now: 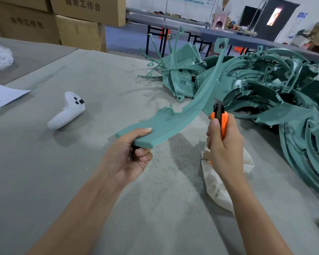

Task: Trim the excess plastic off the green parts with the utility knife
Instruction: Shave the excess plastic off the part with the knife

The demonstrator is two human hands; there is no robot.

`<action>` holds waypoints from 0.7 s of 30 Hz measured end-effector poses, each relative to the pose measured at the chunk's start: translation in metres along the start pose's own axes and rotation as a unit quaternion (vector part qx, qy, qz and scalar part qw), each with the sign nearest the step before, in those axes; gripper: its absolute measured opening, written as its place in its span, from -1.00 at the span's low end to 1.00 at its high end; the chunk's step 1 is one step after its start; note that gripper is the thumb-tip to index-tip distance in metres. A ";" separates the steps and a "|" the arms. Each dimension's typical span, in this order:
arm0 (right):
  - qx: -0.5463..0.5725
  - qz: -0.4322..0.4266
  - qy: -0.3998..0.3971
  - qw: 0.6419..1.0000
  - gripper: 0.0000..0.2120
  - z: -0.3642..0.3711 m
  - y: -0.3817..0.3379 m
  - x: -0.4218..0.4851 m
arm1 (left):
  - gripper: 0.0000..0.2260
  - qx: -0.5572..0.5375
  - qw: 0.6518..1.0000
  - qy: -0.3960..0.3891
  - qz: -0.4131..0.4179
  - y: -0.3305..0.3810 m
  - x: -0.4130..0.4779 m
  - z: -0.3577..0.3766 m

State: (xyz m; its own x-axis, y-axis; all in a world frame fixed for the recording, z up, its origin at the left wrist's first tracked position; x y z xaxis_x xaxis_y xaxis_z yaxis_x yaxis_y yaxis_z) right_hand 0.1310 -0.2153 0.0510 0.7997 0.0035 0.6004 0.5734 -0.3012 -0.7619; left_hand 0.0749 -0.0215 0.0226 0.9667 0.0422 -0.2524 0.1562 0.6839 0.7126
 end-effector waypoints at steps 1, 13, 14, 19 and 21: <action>-0.016 -0.009 -0.001 1.000 -0.82 0.000 0.000 0.000 | -0.83 0.000 1.000 0.000 -0.003 -0.001 0.000 0.000; -0.088 -0.045 -0.023 0.995 -0.78 0.004 0.001 -0.002 | -0.81 -0.016 1.000 -0.011 -0.022 -0.003 -0.001 0.002; -0.083 -0.045 -0.023 0.995 -0.78 0.004 0.000 -0.003 | -0.81 -0.017 1.000 -0.011 -0.022 -0.002 -0.001 0.002; -0.069 -0.057 -0.021 0.996 -0.81 0.008 -0.003 -0.006 | -0.80 -0.034 0.999 -0.016 -0.031 -0.003 -0.002 0.003; -0.070 -0.062 -0.028 0.995 -0.84 0.011 -0.004 -0.009 | -0.81 -0.041 0.998 -0.017 -0.034 -0.004 -0.001 0.003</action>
State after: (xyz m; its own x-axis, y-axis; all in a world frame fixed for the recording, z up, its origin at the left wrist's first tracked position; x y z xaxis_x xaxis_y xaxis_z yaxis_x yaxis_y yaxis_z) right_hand 0.1233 -0.2038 0.0459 0.7357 0.1005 0.6698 0.6402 -0.4257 -0.6394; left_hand 0.0734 -0.0266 0.0220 0.9611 -0.0302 -0.2746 0.2057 0.7417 0.6384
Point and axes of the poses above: each hand's wrist, its own x-axis towards the middle knuckle, its own z-axis out of the palm, y = z × x, the point moved 4 cm from there along x, towards the middle knuckle, and after that the axes turned 9 degrees about x, right-handed, at the moved point
